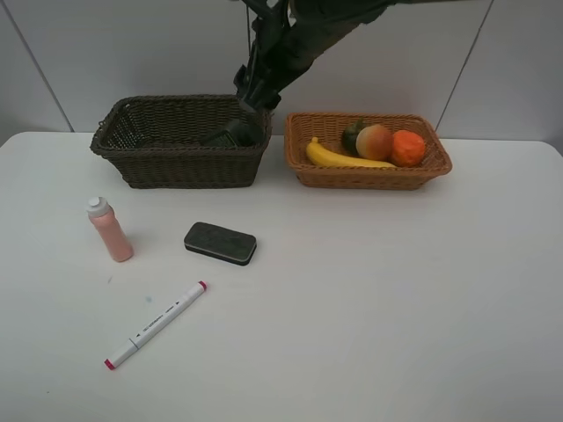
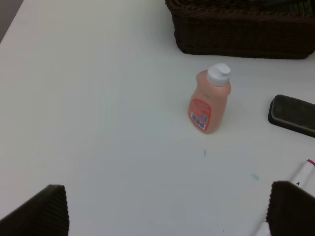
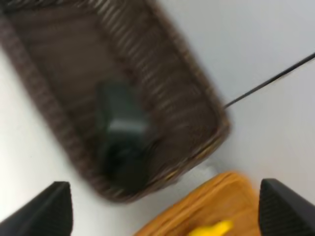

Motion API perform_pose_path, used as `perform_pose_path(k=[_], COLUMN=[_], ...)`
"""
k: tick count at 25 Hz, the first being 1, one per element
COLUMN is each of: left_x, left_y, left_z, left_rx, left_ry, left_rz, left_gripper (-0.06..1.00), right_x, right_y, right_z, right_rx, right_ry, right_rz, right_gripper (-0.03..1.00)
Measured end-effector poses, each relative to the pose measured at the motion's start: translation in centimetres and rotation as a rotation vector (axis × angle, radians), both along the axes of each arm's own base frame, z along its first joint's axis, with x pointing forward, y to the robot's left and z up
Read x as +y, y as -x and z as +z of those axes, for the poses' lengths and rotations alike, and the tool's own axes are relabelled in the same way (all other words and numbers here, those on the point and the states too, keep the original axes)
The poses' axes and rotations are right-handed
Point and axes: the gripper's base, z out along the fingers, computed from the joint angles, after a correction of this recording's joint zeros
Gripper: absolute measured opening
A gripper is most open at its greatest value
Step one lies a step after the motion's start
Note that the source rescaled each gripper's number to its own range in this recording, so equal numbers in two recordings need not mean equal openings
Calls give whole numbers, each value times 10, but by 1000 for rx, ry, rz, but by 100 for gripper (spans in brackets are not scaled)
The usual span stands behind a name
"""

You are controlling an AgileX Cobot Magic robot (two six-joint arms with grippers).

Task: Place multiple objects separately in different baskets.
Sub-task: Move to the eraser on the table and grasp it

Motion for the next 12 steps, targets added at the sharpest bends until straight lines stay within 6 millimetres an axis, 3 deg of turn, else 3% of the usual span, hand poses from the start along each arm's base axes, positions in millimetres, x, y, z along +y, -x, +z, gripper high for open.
perform_pose_path(k=[5,12], left_x=[0,0], left_y=[0,0], left_z=[0,0], left_rx=[0,0], left_ry=[0,0], left_rz=[0,0], left_gripper=[100,100], right_x=[0,5], right_y=[27,41], right_z=[-9,-35], right_rx=[313,479], right_ry=[4,159], right_rz=[8,91], right_gripper=[92,91])
